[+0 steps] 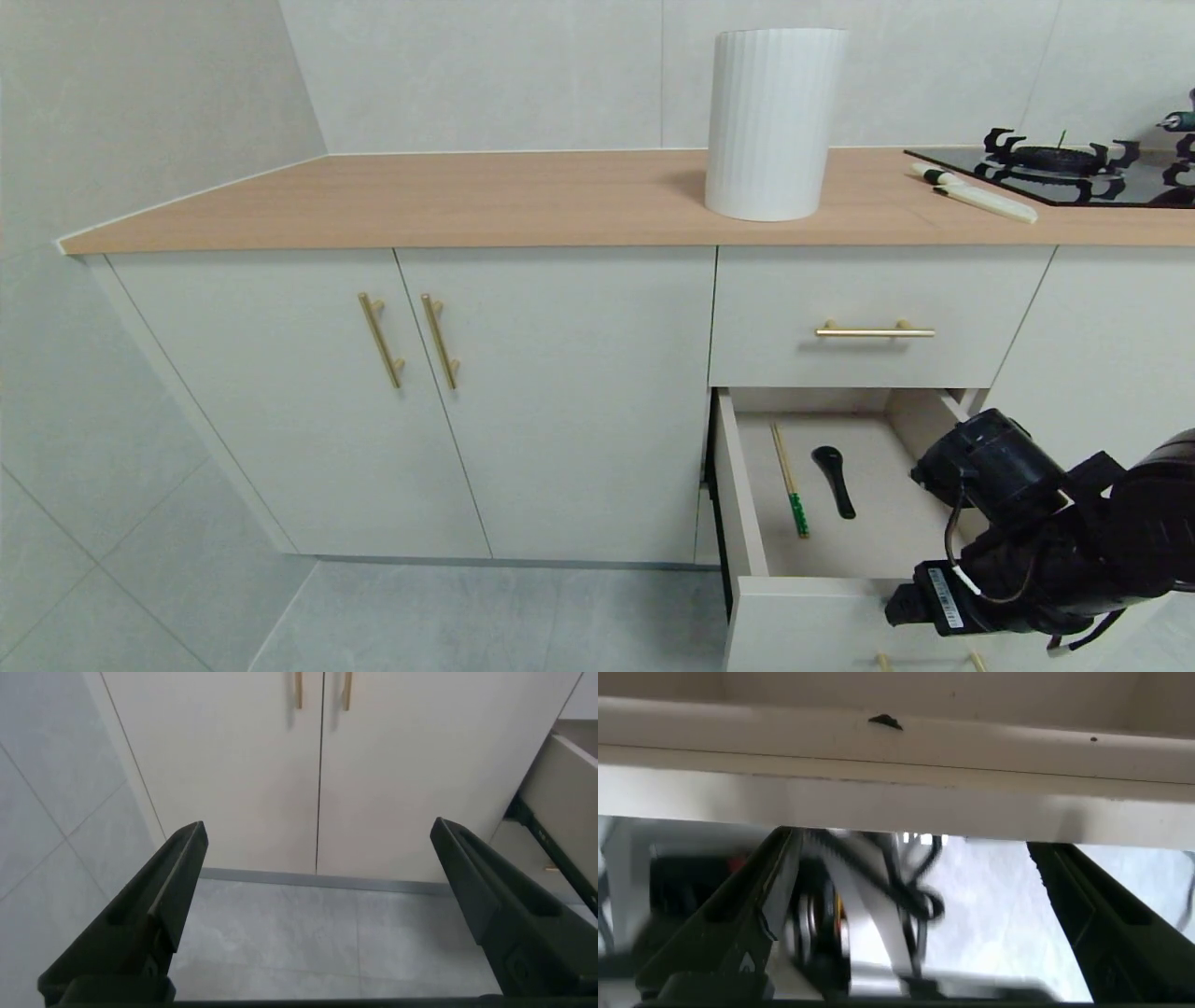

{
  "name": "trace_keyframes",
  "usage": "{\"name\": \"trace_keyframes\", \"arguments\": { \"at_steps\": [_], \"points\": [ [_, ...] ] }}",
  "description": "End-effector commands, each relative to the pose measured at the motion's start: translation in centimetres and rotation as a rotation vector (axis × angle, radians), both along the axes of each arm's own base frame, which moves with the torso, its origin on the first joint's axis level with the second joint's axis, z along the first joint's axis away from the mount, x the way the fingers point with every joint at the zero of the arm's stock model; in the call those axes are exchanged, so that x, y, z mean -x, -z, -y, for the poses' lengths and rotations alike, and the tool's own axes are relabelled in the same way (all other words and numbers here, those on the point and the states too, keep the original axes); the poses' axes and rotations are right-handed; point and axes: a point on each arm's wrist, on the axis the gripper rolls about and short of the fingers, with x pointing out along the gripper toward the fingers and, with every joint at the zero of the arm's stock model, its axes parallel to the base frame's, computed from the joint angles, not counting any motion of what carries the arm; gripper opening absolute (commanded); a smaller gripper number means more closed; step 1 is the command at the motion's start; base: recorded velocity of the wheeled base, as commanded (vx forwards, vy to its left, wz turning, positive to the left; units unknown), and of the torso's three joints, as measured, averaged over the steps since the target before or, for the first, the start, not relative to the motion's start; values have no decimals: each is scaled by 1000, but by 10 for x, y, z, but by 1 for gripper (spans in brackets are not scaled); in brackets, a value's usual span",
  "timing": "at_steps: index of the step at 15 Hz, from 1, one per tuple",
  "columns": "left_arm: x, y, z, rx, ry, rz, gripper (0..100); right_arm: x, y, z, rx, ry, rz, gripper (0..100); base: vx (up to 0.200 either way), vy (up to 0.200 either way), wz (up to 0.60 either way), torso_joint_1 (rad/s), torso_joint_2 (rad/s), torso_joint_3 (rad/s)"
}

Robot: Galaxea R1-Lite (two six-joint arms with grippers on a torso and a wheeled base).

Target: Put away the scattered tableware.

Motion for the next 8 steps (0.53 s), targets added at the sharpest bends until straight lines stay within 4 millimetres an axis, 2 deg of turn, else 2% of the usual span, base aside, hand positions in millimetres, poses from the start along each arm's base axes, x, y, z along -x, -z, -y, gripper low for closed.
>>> {"name": "trace_keyframes", "arguments": {
  "at_steps": [1,2,7,8],
  "points": [
    [0,0,0,0,-1,0,100,-12,7,0,7,19,1,100,0,0,0,0,0,0],
    [0,0,0,0,-1,0,100,-20,10,1,6,32,10,100,0,0,0,0,0,0],
    [0,0,0,0,-1,0,100,-92,4,4,-14,74,119,100,0,0,0,0,0,0],
    [0,0,0,0,-1,0,100,-99,4,5,-14,80,129,100,0,0,0,0,0,0]
  ]
}}
